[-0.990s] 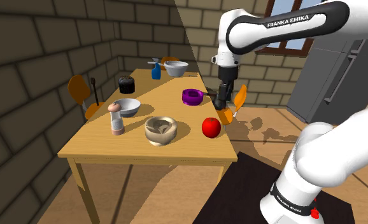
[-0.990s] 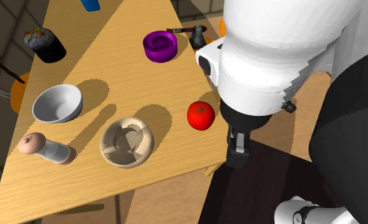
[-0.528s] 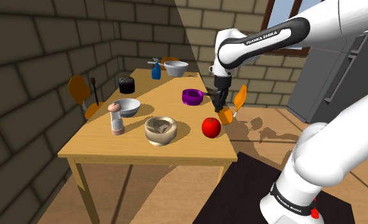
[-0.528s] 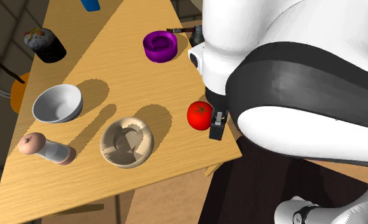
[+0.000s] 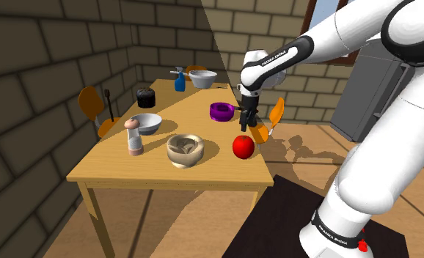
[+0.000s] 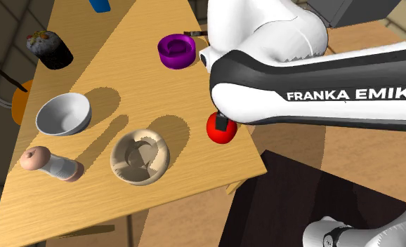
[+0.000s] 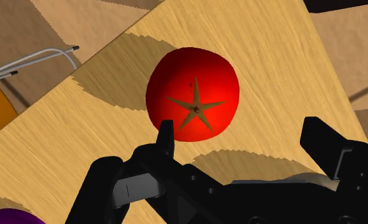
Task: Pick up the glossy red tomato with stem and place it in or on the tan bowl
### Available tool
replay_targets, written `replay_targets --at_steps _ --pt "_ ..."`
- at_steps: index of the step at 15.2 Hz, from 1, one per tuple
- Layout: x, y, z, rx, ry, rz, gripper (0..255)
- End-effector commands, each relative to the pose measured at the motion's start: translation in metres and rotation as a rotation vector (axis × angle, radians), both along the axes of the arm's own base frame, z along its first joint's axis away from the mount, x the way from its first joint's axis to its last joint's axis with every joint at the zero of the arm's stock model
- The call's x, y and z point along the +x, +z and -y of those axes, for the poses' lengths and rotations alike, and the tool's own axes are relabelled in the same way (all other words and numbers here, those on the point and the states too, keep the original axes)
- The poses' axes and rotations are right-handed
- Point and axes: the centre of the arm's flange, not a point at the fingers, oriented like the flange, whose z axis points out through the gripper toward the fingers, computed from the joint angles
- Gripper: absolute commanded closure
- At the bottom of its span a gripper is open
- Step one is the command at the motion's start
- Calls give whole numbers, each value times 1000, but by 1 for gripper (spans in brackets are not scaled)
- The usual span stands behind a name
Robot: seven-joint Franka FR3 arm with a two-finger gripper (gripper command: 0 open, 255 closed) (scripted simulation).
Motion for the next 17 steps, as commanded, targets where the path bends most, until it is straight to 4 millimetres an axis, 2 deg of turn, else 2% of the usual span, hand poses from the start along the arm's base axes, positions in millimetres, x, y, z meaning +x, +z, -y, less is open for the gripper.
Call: replay_targets --at_steps 1,9,17 --pt "9 -15 20 -2 -7 10 0" --pt "9 -58 24 -3 -8 12 0" --pt "9 -58 24 -3 -8 12 0"
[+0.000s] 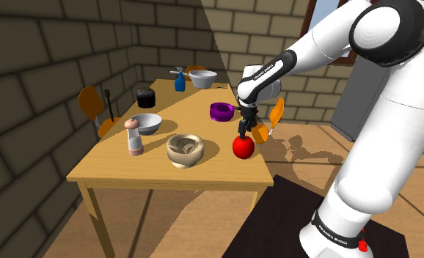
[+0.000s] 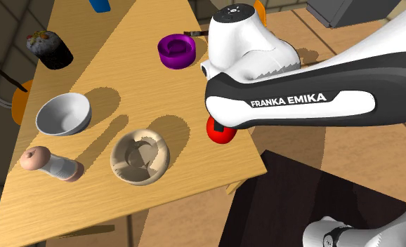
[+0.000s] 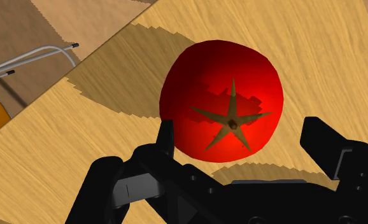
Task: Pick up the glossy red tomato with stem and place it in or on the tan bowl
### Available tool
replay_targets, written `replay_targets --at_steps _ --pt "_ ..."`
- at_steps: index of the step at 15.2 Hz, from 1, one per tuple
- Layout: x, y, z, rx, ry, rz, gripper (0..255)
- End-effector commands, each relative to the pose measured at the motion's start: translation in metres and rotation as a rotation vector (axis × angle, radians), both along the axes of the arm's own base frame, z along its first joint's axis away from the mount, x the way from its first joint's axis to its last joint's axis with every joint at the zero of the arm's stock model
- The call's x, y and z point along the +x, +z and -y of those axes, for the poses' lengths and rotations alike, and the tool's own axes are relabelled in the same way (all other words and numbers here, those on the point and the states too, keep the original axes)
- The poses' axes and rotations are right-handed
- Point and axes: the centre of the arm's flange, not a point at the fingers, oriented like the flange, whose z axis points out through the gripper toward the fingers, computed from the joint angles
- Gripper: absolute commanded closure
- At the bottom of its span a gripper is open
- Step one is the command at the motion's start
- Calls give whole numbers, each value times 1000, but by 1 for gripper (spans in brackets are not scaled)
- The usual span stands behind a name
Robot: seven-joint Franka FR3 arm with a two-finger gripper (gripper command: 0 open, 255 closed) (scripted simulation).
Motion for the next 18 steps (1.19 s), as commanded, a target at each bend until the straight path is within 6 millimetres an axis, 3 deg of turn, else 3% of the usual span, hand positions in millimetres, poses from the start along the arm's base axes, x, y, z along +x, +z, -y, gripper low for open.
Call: replay_targets --at_steps 1,10,18 --pt "0 0 0 0 0 0 255" --pt "0 0 0 0 0 0 255" --pt "0 42 0 0 0 0 255"
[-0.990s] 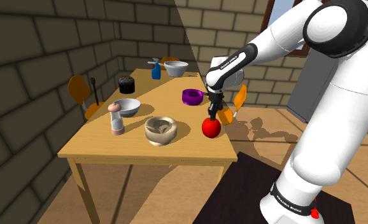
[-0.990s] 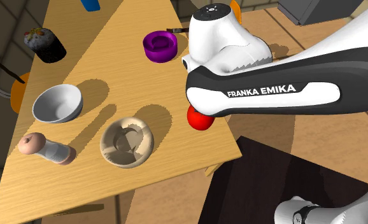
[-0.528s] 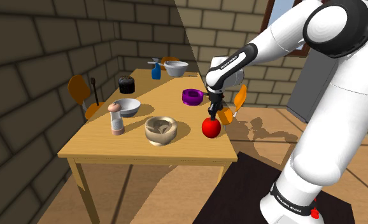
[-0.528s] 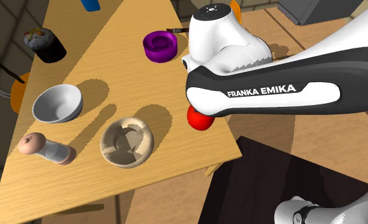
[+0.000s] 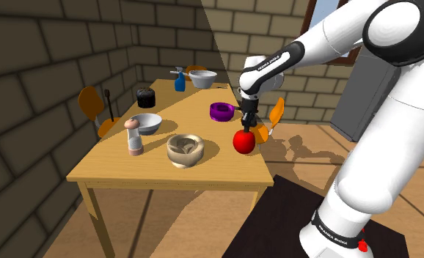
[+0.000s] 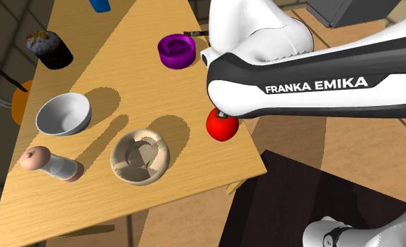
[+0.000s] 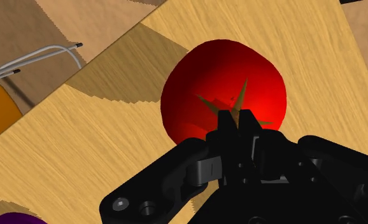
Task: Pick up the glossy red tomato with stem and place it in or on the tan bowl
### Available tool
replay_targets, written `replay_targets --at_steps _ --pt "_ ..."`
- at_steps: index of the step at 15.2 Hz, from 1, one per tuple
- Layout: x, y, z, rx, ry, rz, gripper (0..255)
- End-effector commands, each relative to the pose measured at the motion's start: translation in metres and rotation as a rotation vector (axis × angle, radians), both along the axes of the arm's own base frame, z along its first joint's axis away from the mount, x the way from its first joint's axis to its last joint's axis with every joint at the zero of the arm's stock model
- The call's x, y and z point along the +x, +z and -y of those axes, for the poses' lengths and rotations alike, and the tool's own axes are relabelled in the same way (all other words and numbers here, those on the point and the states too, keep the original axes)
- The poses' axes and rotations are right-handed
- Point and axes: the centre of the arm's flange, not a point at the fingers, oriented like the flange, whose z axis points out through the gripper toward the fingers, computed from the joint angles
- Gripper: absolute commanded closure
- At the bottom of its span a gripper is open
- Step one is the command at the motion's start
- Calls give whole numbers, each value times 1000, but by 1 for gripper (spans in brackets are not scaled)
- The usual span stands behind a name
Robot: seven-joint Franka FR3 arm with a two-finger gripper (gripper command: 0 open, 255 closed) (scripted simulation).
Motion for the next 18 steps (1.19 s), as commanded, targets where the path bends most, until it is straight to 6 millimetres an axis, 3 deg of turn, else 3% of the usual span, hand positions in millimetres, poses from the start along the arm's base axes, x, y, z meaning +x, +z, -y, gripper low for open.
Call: replay_targets --at_steps 1,18 --pt "1 11 1 0 0 0 255" --pt "1 100 1 0 0 0 255"
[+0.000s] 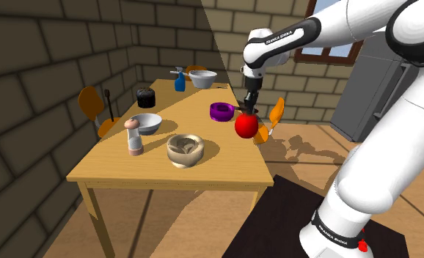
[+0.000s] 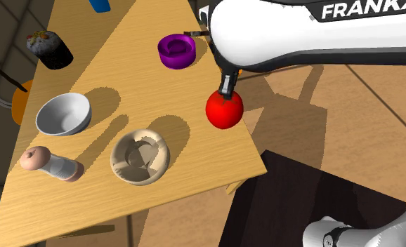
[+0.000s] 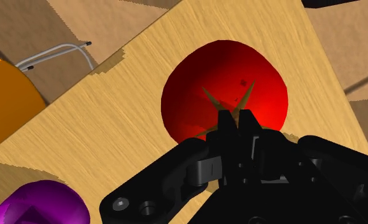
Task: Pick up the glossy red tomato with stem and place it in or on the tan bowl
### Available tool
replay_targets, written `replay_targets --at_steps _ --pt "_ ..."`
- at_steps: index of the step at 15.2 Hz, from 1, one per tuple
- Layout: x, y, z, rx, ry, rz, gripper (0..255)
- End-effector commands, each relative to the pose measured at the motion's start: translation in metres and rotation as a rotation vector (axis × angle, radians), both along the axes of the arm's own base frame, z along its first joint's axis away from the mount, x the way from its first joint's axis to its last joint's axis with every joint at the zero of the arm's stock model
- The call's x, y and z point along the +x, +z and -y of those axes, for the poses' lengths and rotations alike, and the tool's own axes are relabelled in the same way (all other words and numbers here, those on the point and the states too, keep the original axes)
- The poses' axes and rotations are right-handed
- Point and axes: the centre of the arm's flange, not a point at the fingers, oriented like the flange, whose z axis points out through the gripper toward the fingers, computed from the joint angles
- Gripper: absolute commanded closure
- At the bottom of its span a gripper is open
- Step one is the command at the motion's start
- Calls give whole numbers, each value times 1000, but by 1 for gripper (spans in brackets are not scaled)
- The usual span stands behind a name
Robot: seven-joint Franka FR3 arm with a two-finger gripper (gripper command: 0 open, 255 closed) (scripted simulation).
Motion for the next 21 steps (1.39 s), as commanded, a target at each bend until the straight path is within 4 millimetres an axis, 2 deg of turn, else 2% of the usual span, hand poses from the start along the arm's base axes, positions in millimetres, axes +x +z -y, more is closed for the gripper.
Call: replay_targets --at_steps 1,7,21 --pt "-1 11 0 0 0 0 255" --pt "-1 40 0 0 0 0 255" --pt "124 87 -127 0 0 0 255"
